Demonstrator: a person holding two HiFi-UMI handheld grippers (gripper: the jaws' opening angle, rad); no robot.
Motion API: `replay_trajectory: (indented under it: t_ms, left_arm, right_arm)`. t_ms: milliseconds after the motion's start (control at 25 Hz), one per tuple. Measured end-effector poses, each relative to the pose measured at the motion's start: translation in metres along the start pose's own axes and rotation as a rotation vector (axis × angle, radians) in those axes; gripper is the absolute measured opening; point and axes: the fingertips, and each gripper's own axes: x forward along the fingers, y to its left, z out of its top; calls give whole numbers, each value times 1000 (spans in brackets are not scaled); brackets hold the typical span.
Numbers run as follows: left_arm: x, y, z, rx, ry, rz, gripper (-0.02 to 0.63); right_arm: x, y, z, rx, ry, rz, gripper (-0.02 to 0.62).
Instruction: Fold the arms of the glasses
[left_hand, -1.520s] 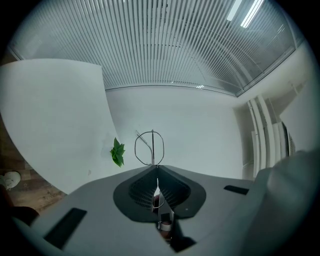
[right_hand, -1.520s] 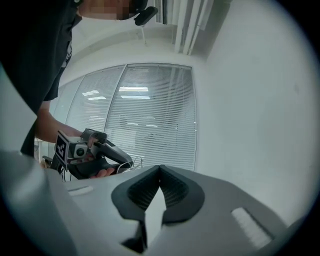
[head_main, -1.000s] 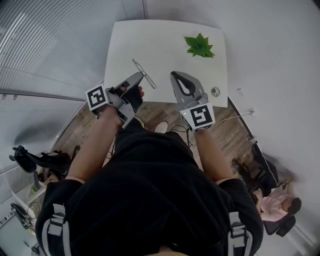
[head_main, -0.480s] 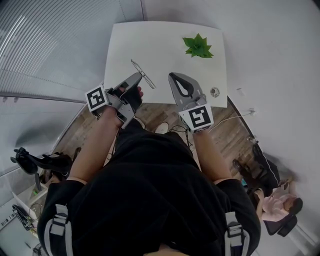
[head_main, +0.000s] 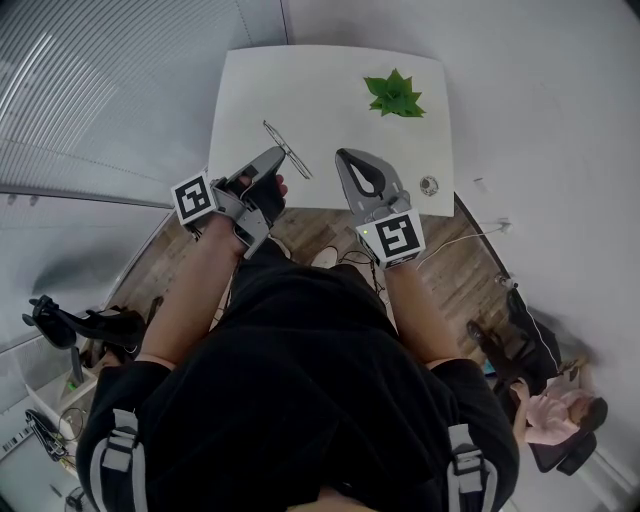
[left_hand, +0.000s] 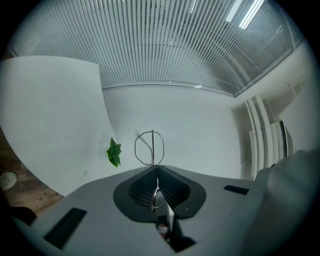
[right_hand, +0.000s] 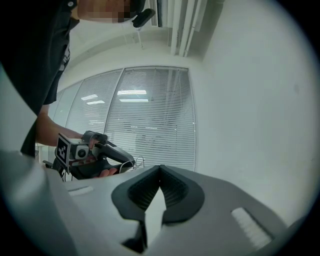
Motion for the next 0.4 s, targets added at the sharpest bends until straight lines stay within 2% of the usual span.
replay_trajectory:
  t_ms: [400]
  left_arm:
    - [0,6,3,1,0,7,14]
  right_arm:
    - [5,3,-8,6,6,15,11]
